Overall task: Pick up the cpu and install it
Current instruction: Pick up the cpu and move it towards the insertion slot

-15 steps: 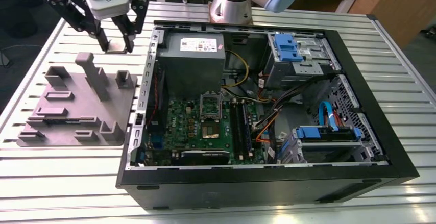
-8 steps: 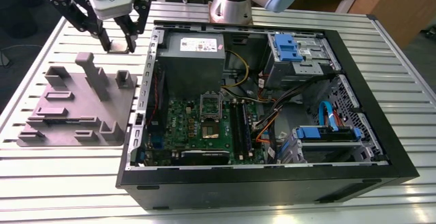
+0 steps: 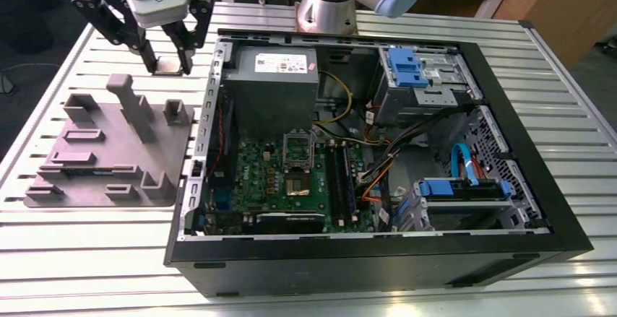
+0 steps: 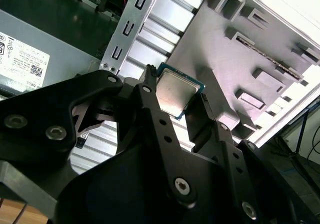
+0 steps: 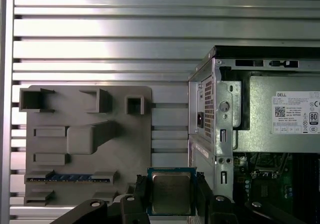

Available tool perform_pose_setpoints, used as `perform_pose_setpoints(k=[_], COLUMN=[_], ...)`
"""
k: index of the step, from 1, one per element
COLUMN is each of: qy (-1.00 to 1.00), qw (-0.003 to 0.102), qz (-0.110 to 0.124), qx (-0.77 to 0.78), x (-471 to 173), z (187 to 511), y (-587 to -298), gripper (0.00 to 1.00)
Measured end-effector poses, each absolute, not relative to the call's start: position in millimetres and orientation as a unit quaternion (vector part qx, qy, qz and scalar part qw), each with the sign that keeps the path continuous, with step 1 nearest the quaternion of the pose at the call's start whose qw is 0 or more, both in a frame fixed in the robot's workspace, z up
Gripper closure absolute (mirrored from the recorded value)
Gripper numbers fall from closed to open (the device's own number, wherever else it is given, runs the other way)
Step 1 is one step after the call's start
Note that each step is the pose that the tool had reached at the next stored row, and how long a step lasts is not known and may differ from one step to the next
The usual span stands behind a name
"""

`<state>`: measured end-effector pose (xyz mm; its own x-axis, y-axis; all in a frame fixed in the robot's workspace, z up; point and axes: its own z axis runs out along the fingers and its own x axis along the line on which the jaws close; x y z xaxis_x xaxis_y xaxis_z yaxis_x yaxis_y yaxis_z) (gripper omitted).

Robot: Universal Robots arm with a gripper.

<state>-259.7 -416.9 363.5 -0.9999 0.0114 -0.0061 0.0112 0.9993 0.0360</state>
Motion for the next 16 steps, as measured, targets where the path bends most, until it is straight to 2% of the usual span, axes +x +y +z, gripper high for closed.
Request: perform_pose_setpoints(k=[16], qy=[1.000], qw=[0.003], qz=[0.018], qx=[0.006], x=[-247], z=[363], y=[-417], gripper=[0.53])
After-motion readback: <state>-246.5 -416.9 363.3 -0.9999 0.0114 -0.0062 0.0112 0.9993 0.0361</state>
